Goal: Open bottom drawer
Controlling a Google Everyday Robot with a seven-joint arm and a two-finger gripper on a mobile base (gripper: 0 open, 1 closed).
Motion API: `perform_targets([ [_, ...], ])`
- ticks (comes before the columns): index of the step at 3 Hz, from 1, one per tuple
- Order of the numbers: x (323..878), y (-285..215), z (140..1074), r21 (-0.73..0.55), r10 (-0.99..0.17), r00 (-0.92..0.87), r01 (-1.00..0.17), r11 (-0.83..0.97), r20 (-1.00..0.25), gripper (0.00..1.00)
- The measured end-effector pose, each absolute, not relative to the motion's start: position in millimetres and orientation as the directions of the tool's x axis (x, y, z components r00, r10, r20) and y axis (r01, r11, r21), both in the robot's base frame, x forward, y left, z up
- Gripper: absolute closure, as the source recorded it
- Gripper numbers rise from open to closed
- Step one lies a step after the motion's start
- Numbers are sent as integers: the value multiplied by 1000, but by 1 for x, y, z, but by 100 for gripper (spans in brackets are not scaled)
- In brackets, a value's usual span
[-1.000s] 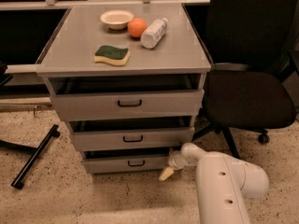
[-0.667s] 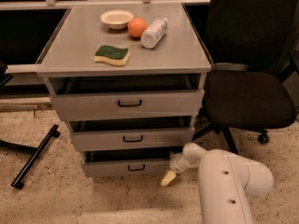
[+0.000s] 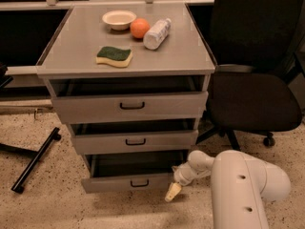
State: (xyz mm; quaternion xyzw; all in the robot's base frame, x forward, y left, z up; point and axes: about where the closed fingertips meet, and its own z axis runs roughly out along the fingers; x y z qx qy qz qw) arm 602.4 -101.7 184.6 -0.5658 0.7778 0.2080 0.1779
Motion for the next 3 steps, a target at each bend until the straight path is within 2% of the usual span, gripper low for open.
perform_targets([
  [3,573,-96,177,197,-779,-341,-940,278,-526,0],
])
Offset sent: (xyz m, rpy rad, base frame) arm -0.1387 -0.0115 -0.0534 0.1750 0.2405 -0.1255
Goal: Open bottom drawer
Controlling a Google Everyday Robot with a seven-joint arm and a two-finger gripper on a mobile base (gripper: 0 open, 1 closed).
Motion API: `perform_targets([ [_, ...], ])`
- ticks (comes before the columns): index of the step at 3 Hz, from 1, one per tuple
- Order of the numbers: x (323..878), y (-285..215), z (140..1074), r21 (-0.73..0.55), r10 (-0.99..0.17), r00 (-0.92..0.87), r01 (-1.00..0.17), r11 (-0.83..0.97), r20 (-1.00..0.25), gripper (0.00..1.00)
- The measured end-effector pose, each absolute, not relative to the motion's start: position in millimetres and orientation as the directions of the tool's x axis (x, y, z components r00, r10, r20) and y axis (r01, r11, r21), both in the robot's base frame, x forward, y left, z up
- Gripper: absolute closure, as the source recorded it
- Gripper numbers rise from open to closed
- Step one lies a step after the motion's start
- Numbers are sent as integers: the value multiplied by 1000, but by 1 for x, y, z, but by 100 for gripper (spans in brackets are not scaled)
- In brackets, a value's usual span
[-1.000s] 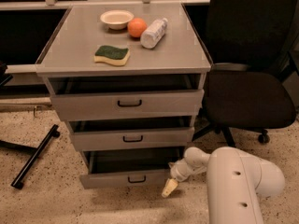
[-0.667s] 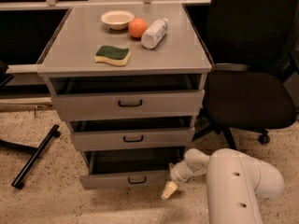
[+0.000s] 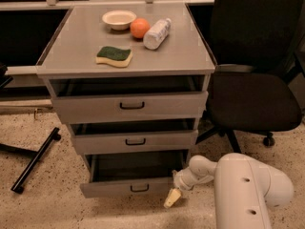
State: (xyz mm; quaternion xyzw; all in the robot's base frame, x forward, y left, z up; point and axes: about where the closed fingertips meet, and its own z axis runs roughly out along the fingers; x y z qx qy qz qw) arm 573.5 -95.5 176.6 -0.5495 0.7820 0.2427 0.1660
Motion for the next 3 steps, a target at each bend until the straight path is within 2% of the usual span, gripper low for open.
perform_targets([
  [3,533,-93,186,262,-758,-388,-921,290,-525,0],
])
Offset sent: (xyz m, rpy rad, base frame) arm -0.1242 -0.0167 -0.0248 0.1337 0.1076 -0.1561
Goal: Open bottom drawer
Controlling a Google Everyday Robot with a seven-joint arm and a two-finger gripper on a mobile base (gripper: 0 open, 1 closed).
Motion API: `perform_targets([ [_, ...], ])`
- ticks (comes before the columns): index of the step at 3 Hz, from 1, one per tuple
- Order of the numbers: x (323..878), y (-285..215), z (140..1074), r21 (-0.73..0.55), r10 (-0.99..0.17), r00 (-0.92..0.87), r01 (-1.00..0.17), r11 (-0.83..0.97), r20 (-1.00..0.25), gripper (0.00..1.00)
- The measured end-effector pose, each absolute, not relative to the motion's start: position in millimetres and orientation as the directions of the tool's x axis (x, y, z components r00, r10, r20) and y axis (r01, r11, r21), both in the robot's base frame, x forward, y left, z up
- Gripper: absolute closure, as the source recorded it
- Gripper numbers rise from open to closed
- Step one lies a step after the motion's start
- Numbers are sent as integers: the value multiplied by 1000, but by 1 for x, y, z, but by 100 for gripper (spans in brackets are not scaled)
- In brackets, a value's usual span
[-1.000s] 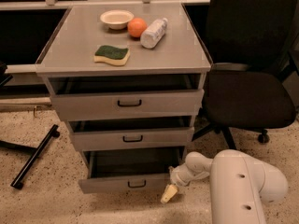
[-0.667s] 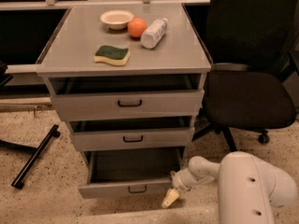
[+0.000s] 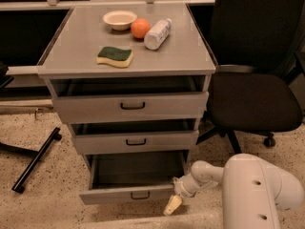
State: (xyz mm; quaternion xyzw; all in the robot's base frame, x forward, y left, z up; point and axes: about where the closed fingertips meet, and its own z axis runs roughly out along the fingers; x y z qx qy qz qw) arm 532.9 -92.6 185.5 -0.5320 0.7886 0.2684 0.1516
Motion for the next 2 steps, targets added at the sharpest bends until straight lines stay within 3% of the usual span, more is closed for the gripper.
perform_targets([
  [2,515,-95,189,303,-745,-424,-903,305,-514,0],
])
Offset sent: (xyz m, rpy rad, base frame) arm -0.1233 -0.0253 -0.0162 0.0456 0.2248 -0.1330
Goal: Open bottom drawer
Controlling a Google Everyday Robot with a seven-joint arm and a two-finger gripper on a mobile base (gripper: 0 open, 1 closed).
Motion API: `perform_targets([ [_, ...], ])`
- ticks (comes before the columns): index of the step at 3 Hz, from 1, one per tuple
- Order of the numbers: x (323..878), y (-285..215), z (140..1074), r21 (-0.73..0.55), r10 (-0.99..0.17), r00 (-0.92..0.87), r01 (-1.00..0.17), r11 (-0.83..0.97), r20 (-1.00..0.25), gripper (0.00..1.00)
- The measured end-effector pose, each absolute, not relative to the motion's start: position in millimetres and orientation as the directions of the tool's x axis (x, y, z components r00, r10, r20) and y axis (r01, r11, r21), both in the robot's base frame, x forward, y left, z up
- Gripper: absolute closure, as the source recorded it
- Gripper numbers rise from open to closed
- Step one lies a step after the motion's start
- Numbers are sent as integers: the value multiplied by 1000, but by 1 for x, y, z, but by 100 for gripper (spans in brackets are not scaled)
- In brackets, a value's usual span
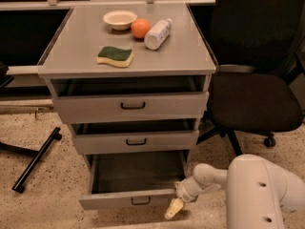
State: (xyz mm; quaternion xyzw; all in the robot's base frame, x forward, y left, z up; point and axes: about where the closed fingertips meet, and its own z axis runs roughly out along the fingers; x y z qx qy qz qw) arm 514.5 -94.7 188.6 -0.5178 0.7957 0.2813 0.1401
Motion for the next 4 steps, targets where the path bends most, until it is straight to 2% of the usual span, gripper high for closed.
perform_targets([
  [4,452,-96,193,389,-730,-494,-860,330,-472,0],
])
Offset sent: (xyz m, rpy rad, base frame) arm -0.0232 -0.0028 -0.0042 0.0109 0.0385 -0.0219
